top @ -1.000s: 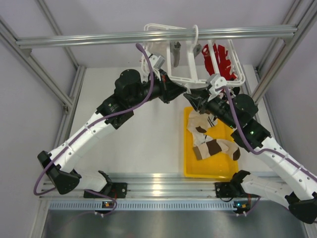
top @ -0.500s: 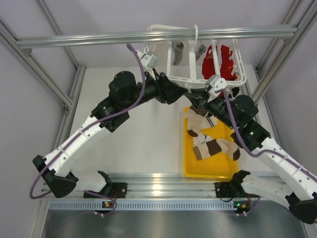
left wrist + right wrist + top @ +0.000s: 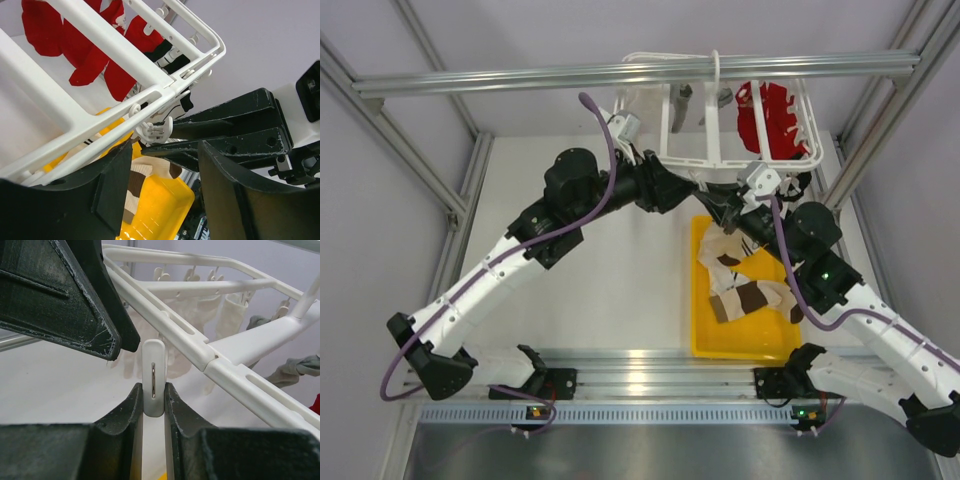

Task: Clip the socks to the hanger
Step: Open the clamp at the hanger.

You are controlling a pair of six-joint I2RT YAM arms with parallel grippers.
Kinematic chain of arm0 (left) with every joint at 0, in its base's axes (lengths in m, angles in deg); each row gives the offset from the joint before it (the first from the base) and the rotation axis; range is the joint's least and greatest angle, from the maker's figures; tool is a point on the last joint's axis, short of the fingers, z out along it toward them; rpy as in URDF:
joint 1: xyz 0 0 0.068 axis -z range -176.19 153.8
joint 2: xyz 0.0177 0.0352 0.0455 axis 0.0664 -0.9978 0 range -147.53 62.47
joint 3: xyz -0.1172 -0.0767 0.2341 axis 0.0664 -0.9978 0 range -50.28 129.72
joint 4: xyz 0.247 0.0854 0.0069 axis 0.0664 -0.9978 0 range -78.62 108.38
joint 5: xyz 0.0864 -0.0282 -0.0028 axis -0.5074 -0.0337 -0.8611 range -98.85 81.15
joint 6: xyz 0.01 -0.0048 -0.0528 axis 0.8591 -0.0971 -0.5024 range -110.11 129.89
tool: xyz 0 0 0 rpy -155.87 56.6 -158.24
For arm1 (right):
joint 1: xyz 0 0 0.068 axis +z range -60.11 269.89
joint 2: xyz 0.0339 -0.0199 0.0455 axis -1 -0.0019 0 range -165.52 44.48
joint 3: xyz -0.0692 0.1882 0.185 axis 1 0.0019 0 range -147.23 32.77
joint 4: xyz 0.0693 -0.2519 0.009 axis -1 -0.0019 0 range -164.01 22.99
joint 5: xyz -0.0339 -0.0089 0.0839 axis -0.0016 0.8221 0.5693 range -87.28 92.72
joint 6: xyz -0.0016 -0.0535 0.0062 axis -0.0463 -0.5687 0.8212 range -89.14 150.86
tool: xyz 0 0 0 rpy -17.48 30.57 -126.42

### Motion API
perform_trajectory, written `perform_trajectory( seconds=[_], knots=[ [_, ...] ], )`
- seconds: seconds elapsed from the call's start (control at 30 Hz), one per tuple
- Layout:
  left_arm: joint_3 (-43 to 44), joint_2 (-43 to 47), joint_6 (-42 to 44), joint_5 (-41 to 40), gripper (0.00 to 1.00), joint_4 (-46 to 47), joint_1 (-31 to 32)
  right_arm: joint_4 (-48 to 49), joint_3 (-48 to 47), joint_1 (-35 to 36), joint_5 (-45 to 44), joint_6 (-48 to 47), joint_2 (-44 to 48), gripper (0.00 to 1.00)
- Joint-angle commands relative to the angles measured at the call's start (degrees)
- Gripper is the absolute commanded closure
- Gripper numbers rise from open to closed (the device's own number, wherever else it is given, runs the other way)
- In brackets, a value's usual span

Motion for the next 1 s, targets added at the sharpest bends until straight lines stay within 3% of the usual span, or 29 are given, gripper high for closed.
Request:
perform_trajectory(
  seconds=[0.0,0.7,0.97],
  knots=[
    [0.87,-0.93,-1.78,-1.52,0.39,2.40,-0.17,4.91,-0.08,0.93,1.83,-0.77,1.74,1.00],
    [2.71,-4.53,-6.00,-2.40,0.39,8.64,-0.34,3.85,0.10,0.93,3.24,0.02,2.35,1.00],
    [3.68,-5.59,-6.35,-3.10,0.52,10.22,-0.52,3.33,0.36,1.02,3.41,-0.16,2.71,1.00]
  ],
)
